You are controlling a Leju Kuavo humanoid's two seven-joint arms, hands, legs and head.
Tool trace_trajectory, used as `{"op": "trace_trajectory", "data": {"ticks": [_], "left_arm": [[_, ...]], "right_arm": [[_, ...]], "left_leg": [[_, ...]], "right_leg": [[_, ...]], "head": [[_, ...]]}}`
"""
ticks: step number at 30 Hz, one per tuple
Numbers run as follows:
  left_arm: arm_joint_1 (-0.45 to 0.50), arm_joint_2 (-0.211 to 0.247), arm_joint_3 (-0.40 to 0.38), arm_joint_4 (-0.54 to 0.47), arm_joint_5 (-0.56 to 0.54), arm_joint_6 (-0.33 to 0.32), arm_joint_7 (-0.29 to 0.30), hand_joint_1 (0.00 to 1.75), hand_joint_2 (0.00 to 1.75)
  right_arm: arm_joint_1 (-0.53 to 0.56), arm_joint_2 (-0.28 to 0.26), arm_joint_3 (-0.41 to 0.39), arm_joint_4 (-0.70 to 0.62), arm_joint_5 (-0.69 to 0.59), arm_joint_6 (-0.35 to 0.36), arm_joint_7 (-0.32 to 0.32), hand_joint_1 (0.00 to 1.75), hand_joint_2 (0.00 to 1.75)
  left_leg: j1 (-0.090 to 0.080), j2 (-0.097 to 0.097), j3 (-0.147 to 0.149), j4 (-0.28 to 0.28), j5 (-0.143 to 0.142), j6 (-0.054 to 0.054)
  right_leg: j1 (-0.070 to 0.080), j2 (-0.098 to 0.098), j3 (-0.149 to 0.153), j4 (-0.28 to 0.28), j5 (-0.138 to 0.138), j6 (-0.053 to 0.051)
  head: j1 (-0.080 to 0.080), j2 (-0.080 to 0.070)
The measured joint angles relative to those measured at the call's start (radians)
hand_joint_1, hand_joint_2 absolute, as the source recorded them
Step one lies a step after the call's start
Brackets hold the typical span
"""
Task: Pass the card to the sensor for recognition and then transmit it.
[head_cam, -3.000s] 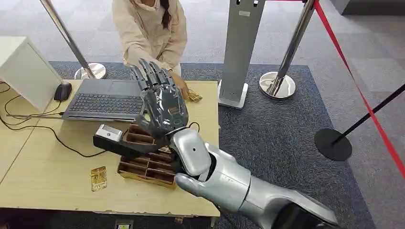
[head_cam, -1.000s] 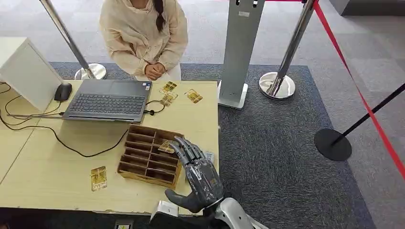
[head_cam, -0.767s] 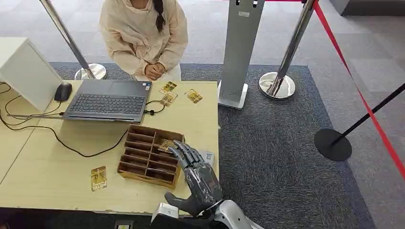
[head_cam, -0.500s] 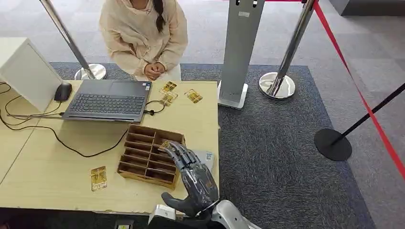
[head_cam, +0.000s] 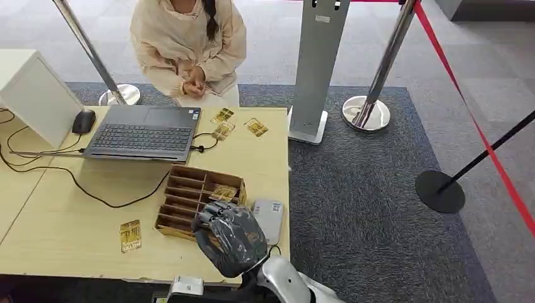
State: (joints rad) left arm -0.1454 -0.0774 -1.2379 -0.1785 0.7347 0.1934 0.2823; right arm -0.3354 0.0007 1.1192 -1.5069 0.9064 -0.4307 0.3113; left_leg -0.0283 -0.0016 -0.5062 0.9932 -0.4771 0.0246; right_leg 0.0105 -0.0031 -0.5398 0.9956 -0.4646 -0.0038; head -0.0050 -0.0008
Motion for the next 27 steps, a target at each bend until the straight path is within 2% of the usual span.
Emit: {"op": "trace_trajectory", "data": {"ticks": [4, 5, 7, 8, 9, 12, 14, 15, 17, 27], "left_arm": [[-0.003, -0.004, -0.001, -0.003, -0.007, 0.003, 0.014, 0.0, 0.0], [-0.004, -0.004, -0.001, -0.004, -0.008, 0.003, 0.015, 0.0, 0.0], [-0.004, -0.005, -0.001, -0.005, -0.01, 0.003, 0.018, 0.0, 0.0], [-0.004, -0.005, -0.001, -0.005, -0.01, 0.003, 0.018, 0.0, 0.0], [-0.005, -0.005, -0.001, -0.005, -0.011, 0.003, 0.019, 0.0, 0.0], [-0.005, -0.005, -0.001, -0.005, -0.013, 0.003, 0.02, 0.0, 0.0], [-0.005, -0.005, -0.001, -0.005, -0.013, 0.003, 0.02, 0.0, 0.0], [-0.005, -0.005, -0.001, -0.005, -0.013, 0.003, 0.02, 0.0, 0.0], [-0.005, -0.005, -0.001, -0.005, -0.014, 0.003, 0.021, 0.0, 0.0], [-0.008, -0.006, -0.001, -0.006, -0.023, 0.003, 0.027, 0.0, 0.0]], "right_arm": [[-0.013, 0.012, 0.01, 0.015, 0.005, 0.001, -0.005, 1.34, 1.75], [-0.018, 0.016, 0.015, 0.02, 0.006, 0.002, -0.007, 1.26, 1.75], [-0.025, 0.026, 0.019, 0.027, 0.007, 0.003, -0.008, 1.26, 1.75], [-0.029, 0.03, 0.021, 0.03, 0.007, 0.003, -0.008, 1.13, 1.75], [-0.033, 0.033, 0.023, 0.033, 0.007, 0.003, -0.008, 0.93, 1.75], [-0.04, 0.042, 0.027, 0.043, 0.006, 0.005, -0.008, 0.61, 1.75], [-0.043, 0.048, 0.029, 0.05, 0.004, 0.006, -0.008, 0.61, 1.75], [-0.045, 0.051, 0.03, 0.054, 0.001, 0.006, -0.008, 0.52, 1.75], [-0.047, 0.055, 0.031, 0.061, -0.002, 0.009, -0.008, 0.51, 1.75], [-0.072, 0.092, 0.042, 0.098, -0.021, 0.021, -0.021, 0.51, 1.75]], "left_leg": [[0.0, 0.0, 0.0, 0.0, 0.0, 0.0], [0.0, 0.0, 0.0, 0.0, 0.0, 0.0], [0.0, 0.0, 0.0, 0.0, 0.0, 0.0], [0.0, 0.0, 0.0, 0.0, 0.0, 0.0], [0.0, 0.0, 0.0, 0.0, 0.0, 0.0], [0.0, 0.0, 0.0, 0.0, 0.0, 0.0], [0.0, 0.0, 0.0, 0.0, 0.0, 0.0], [0.0, 0.0, 0.0, 0.0, 0.0, 0.0], [0.0, 0.0, 0.0, 0.0, 0.0, 0.0], [0.0, 0.0, 0.0, 0.0, 0.0, 0.0]], "right_leg": [[0.0, 0.0, 0.0, 0.0, 0.0, 0.0], [0.0, 0.0, 0.0, 0.0, 0.0, 0.0], [0.0, 0.0, 0.0, 0.0, 0.0, 0.0], [0.0, 0.0, 0.0, 0.0, 0.0, 0.0], [0.0, 0.0, 0.0, 0.0, 0.0, 0.0], [0.0, 0.0, 0.0, 0.0, 0.0, 0.0], [0.0, 0.0, 0.0, 0.0, 0.0, 0.0], [0.0, 0.0, 0.0, 0.0, 0.0, 0.0], [0.0, 0.0, 0.0, 0.0, 0.0, 0.0], [0.0, 0.0, 0.0, 0.0, 0.0, 0.0]], "head": [[0.0, 0.0], [0.0, 0.0], [0.0, 0.0], [-0.001, 0.0], [0.0, 0.0], [0.0, 0.0], [0.0, 0.0], [0.0, 0.0], [0.0, 0.0], [0.0, 0.0]]}}
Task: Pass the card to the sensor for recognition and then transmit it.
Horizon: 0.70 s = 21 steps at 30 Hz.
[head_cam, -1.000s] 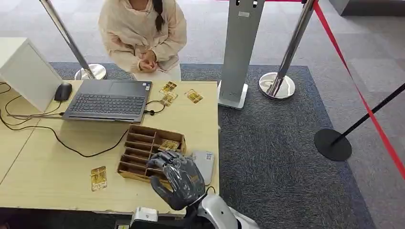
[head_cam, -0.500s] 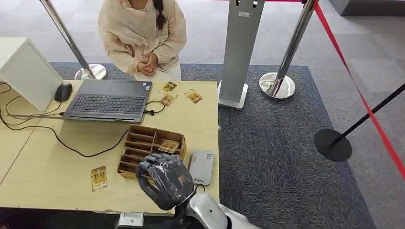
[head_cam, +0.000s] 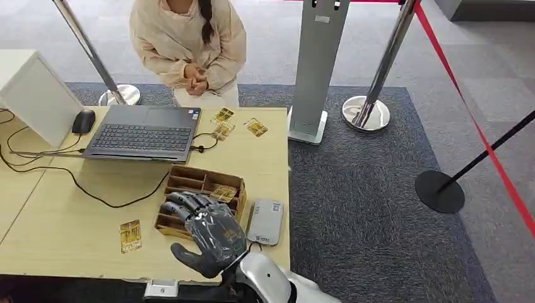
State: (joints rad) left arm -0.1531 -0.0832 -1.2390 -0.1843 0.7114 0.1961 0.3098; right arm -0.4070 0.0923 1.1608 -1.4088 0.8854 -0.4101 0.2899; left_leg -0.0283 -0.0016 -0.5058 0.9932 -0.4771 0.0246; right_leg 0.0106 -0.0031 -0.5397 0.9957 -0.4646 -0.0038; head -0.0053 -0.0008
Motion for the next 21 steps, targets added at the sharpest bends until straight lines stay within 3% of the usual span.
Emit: {"op": "trace_trajectory", "data": {"ticks": [21], "left_arm": [[-0.001, -0.002, 0.0, 0.0, -0.005, 0.0, 0.002, 0.0, 0.0]], "right_arm": [[-0.01, 0.028, 0.005, 0.082, -0.024, -0.014, -0.01, 0.54, 1.75]], "left_leg": [[0.0, 0.0, 0.0, 0.0, 0.0, 0.0]], "right_leg": [[0.0, 0.0, 0.0, 0.0, 0.0, 0.0]], "head": [[0.0, 0.0]]}}
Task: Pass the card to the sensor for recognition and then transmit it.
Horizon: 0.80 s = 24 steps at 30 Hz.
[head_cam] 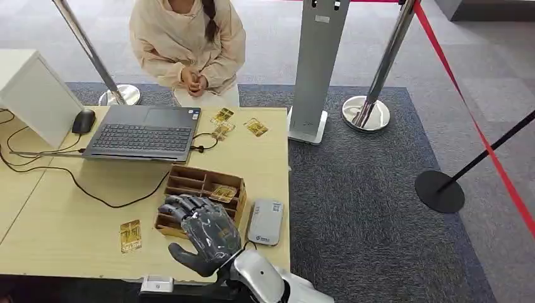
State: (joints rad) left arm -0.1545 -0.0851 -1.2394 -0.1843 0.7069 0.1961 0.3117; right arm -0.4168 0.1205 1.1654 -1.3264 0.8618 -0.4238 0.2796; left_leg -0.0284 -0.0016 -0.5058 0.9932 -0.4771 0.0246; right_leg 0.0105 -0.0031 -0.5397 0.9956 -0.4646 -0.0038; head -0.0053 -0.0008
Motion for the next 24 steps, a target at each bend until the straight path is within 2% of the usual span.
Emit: {"op": "trace_trajectory", "data": {"ticks": [24], "left_arm": [[-0.001, 0.0, -0.002, 0.0, 0.0, -0.002, -0.002, 0.0, 0.0]], "right_arm": [[-0.008, 0.009, 0.0, 0.079, 0.01, -0.01, 0.01, 0.52, 1.75]], "left_leg": [[0.0, 0.0, 0.0, 0.0, 0.0, 0.0]], "right_leg": [[0.0, 0.0, 0.0, 0.0, 0.0, 0.0]], "head": [[0.0, 0.0]]}}
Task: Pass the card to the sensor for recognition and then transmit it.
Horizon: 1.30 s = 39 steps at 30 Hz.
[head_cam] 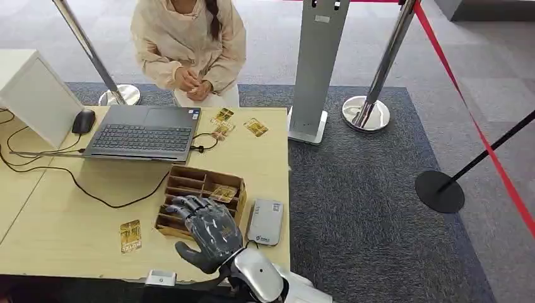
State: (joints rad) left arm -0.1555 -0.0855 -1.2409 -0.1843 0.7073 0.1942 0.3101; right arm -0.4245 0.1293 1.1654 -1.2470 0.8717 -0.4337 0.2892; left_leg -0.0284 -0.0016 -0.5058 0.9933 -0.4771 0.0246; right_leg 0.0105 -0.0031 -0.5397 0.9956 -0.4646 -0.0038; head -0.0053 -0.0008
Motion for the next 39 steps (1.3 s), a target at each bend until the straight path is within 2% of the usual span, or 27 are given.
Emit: {"op": "trace_trajectory", "data": {"ticks": [5, 17, 30, 39], "left_arm": [[-0.002, 0.0, 0.0, 0.0, 0.0, -0.002, 0.0, 0.0, 0.0], [-0.003, 0.0, -0.002, 0.0, -0.003, -0.002, 0.003, 0.0, 0.0], [-0.004, 0.0, -0.005, 0.0, -0.013, -0.002, 0.006, 0.0, 0.0], [-0.007, -0.002, -0.006, 0.0, -0.017, -0.005, 0.013, 0.0, 0.0]], "right_arm": [[-0.004, 0.002, -0.002, 0.033, 0.018, 0.0, 0.036, 0.51, 1.75], [0.0, -0.005, -0.022, 0.102, 0.024, 0.0, 0.066, 0.49, 1.75], [0.01, -0.013, -0.034, 0.143, 0.033, -0.003, 0.074, 0.52, 1.75], [0.007, 0.001, -0.032, 0.159, 0.051, 0.0, 0.085, 0.54, 1.75]], "left_leg": [[0.0, 0.0, 0.0, 0.0, 0.0, 0.0], [0.0, 0.0, 0.0, 0.0, 0.0, 0.0], [0.0, 0.0, 0.001, 0.0, 0.0, 0.0], [0.0, 0.0, 0.001, 0.0, 0.0, 0.0]], "right_leg": [[0.0, 0.0, 0.0, 0.0, 0.0, 0.0], [0.0, 0.0, 0.0, 0.0, 0.0, 0.0], [0.0, 0.0, 0.0, 0.0, 0.0, 0.0], [0.0, 0.0, 0.0, 0.0, 0.0, 0.0]], "head": [[0.0, 0.0], [0.0, 0.0], [0.0, 0.0], [0.0, 0.0]]}}
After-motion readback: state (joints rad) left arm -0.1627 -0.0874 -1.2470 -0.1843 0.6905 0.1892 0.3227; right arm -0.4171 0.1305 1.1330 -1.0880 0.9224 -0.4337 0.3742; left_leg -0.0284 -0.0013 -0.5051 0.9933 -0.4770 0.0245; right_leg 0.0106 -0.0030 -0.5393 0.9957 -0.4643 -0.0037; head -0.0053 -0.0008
